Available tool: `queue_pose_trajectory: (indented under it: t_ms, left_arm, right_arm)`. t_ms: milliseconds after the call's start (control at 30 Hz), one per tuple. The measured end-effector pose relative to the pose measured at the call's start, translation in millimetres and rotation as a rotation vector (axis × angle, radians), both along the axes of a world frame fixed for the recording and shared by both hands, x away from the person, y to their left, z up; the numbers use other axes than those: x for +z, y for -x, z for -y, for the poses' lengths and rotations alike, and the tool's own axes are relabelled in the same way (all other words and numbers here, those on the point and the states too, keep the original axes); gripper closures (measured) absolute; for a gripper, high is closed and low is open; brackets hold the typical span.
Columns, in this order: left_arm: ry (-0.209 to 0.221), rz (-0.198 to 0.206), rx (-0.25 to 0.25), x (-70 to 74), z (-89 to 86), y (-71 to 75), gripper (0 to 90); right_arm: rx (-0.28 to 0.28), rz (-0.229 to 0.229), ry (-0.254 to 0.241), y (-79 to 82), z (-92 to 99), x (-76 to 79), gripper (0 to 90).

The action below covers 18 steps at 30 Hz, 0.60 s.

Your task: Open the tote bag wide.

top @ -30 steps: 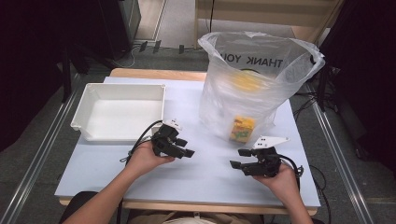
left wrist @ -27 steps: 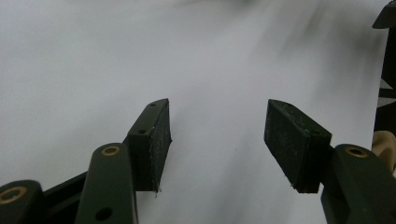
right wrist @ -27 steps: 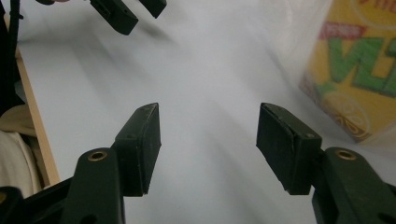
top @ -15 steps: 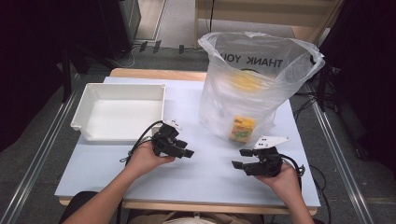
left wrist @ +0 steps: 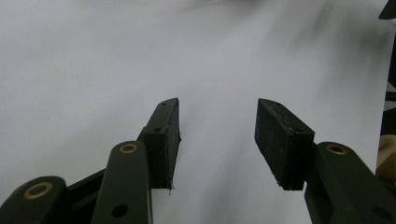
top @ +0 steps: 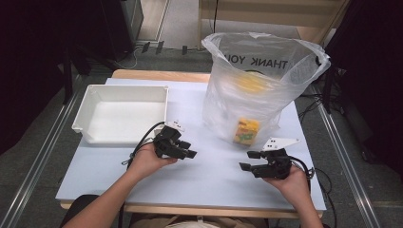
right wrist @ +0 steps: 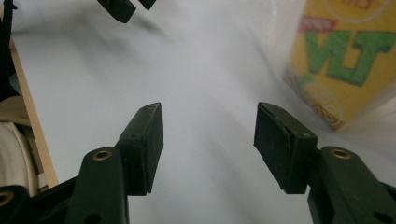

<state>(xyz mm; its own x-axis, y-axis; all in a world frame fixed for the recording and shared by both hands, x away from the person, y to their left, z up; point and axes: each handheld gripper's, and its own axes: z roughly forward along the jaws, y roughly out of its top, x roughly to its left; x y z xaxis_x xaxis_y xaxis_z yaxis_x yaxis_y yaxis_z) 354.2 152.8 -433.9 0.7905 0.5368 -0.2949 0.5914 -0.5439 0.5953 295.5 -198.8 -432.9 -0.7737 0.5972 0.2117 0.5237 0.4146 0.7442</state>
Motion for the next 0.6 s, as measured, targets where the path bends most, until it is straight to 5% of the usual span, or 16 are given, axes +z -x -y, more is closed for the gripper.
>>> queue_pose_trajectory:
  t_ms: [233, 333, 600]
  left_arm:
    - [-0.02, -0.014, 0.016, 1.7, 1.1, -5.9, 53.9]
    - [0.022, -0.027, 0.03, 5.3, -0.4, -7.9, 55.8]
    - [0.008, -0.019, 0.009, 18.2, 5.9, -8.7, 61.8]
  right_arm:
    - [-0.01, 0.008, 0.002, 0.5, 12.1, 1.7, 44.4]
    - [-0.023, 0.001, 0.003, 1.6, 17.3, 2.2, 44.7]
    - [-0.069, -0.012, -0.034, 0.7, 30.2, 7.1, 45.5]
